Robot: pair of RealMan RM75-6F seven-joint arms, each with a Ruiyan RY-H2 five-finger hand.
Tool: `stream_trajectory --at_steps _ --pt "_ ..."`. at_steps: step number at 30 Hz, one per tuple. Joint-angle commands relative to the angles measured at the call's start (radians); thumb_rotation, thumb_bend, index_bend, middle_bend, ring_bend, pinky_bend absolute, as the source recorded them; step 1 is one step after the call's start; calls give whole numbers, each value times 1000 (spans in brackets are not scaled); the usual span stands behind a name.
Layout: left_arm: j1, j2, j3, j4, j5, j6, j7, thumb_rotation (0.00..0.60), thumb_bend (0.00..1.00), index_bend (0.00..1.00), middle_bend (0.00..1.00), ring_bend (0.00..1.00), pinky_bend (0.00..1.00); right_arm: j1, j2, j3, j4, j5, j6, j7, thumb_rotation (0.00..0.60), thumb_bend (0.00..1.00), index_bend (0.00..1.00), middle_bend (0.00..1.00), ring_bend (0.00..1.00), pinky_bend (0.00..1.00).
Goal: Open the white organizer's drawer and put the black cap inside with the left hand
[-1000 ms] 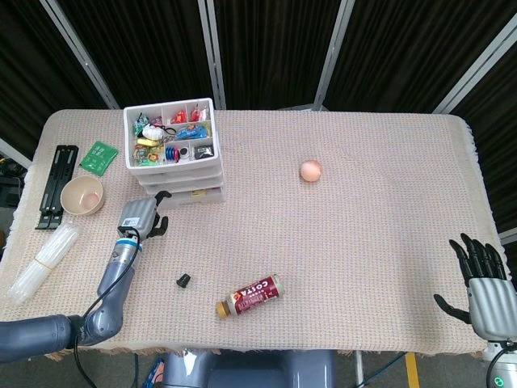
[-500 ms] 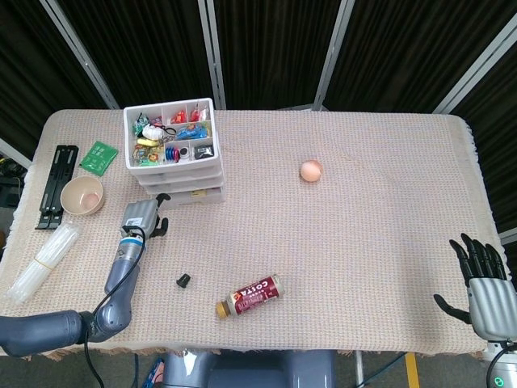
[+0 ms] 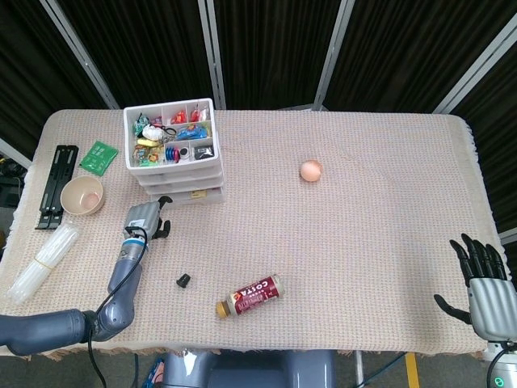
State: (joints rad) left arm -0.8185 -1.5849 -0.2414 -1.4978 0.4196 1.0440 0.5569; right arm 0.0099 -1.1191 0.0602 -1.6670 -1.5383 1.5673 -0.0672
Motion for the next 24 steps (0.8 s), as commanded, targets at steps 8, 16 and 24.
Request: stream_trajectory --at_steps 8,16,24 --pt "48 61 32 -99 34 -3 -38 600 555 226 978 875 661 0 0 0 -1 -2 0 1 600 70 89 0 0 0" --pt "90 112 61 -171 84 6 -77 600 556 226 978 875 661 0 0 0 -2 -4 2 -1 600 70 89 0 0 0" --pt "124 151 72 -232 133 9 -126 600 556 226 978 876 661 0 -2 1 -1 -5 4 -3 600 71 88 0 0 0"
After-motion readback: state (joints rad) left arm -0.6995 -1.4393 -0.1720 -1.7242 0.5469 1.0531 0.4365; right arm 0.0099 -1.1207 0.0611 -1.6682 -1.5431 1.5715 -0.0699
